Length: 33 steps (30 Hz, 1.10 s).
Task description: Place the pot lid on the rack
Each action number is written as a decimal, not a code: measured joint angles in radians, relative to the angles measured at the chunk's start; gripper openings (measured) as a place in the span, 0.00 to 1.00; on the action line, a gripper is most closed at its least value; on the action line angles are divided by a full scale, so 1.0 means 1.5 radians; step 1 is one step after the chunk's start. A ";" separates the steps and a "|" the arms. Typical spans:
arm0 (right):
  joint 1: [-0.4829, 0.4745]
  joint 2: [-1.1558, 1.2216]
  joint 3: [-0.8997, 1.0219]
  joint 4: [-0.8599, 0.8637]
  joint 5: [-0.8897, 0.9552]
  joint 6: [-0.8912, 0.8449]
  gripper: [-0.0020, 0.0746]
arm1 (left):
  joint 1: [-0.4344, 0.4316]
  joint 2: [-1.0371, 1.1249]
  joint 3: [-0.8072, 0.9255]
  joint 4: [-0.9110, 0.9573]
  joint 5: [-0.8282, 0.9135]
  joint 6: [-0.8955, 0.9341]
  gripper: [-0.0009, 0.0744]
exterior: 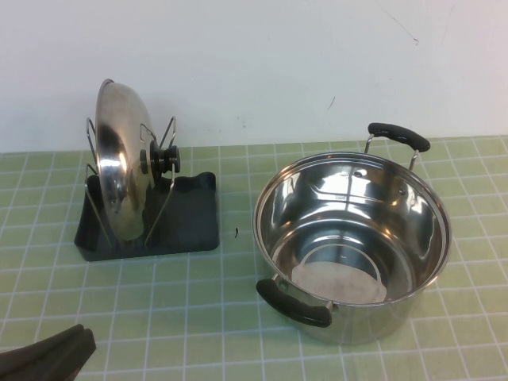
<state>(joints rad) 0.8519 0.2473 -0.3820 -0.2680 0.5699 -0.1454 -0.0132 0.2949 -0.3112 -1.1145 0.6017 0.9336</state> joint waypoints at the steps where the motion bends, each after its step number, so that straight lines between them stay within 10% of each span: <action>1: 0.000 0.000 0.001 -0.001 0.000 0.000 0.02 | 0.000 0.000 0.000 0.000 0.000 0.000 0.01; 15: 0.000 -0.002 0.000 -0.001 0.005 0.000 0.02 | -0.052 -0.076 0.078 0.060 -0.199 0.013 0.01; 24: 0.000 -0.002 0.000 -0.001 0.005 0.000 0.02 | -0.052 -0.196 0.168 0.609 -0.236 -0.546 0.01; 33: 0.000 -0.002 0.000 -0.001 0.005 0.001 0.02 | -0.027 -0.204 0.222 0.691 -0.216 -0.679 0.01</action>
<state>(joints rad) 0.8519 0.2450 -0.3813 -0.2698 0.5778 -0.1435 -0.0540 -0.0107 0.0211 -0.0786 0.2778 -0.0842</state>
